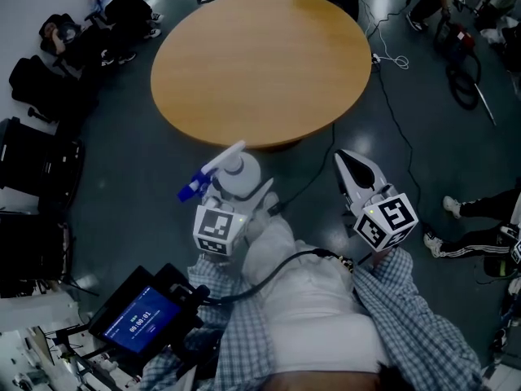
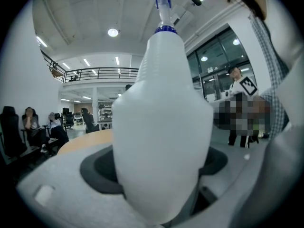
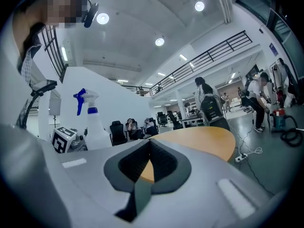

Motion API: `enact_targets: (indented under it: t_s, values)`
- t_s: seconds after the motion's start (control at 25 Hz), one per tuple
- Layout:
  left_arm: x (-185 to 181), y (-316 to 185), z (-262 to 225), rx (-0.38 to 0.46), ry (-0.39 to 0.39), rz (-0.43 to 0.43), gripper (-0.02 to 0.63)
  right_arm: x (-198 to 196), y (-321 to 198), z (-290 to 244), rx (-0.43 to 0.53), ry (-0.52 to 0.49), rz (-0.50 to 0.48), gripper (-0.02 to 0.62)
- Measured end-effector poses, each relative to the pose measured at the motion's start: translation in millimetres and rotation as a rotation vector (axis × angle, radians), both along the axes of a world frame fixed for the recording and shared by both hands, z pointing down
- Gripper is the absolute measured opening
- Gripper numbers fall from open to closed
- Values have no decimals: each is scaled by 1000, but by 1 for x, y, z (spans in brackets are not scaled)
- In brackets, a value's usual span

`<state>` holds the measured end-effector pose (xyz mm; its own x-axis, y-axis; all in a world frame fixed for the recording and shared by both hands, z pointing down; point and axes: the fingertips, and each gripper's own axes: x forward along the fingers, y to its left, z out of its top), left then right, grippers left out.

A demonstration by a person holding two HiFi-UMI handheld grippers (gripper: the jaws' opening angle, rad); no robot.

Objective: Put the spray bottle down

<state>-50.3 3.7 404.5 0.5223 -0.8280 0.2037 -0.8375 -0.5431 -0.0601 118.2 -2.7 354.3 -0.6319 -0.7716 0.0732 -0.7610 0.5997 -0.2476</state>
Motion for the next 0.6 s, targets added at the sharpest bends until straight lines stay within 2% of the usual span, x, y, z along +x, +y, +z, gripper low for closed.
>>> enact_targets:
  t_s: [0.32, 0.48, 0.6]
  values:
    - [10, 5, 0, -12, 40, 34, 431, 9, 11, -3, -2, 20, 31, 2]
    - [15, 7, -3, 0, 30, 54, 431, 11, 17, -6, 0, 19, 35, 2]
    - [16, -16, -4, 6, 28, 66, 431, 6, -2, -8, -2, 26, 26, 2]
